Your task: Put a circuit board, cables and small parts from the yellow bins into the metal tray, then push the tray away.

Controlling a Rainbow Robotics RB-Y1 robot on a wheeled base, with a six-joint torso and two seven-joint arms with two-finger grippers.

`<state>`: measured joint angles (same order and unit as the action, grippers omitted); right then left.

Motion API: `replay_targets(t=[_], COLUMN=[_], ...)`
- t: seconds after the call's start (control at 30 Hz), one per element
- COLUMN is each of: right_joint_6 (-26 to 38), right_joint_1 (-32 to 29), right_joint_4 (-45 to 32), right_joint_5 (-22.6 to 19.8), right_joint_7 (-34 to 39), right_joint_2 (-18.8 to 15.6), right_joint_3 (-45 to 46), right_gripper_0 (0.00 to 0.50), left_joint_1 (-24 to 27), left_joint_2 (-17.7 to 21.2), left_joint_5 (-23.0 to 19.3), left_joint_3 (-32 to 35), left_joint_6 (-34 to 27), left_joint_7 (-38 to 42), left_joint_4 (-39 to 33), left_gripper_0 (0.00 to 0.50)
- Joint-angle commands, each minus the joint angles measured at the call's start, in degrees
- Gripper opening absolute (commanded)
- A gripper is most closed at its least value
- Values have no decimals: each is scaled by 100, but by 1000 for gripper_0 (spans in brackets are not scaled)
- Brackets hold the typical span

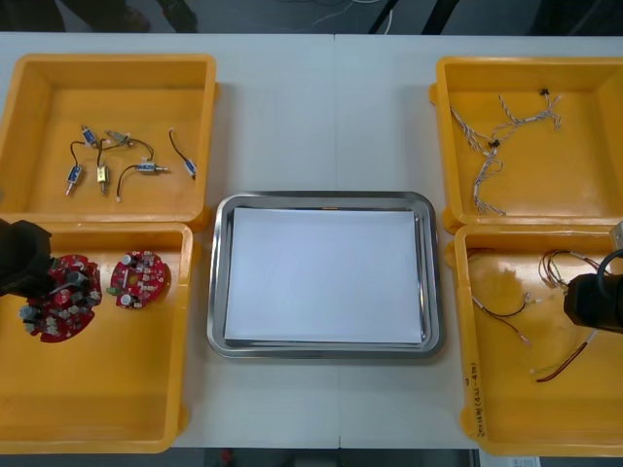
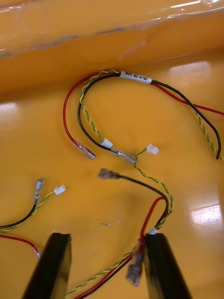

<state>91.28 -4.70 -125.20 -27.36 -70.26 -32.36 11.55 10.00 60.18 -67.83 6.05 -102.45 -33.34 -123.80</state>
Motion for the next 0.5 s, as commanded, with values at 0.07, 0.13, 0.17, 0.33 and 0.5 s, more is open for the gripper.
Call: replay_targets(t=[0.07, 0.13, 0.17, 0.33, 0.5], right_joint_6=[74, 118, 136, 241, 444], right_joint_1=[92, 92, 92, 100, 136], right_joint_4=[-66, -74, -74, -83, -83], right_joint_5=[-120, -164, -182, -507, -902], right_joint_7=[162, 144, 135, 126, 126], right_joint_2=[-139, -139, -131, -131, -139], right_joint_3=[287, 339, 357, 594, 981], right_gripper_0=[500, 500, 500, 500, 500], left_joint_1=[1241, 1601, 1698, 2269, 2911], left_joint_2=[214, 135, 108, -173, -691], left_joint_5=[15, 77, 94, 288, 692], left_joint_3=[-1079, -1422, -1501, -2081, -2890], left_joint_6=[-91, -91, -82, -73, 138], left_joint_7=[161, 161, 170, 188, 267], left_joint_4=[-154, -154, -154, -145, -4], left_gripper_0=[0, 0, 0, 0, 0])
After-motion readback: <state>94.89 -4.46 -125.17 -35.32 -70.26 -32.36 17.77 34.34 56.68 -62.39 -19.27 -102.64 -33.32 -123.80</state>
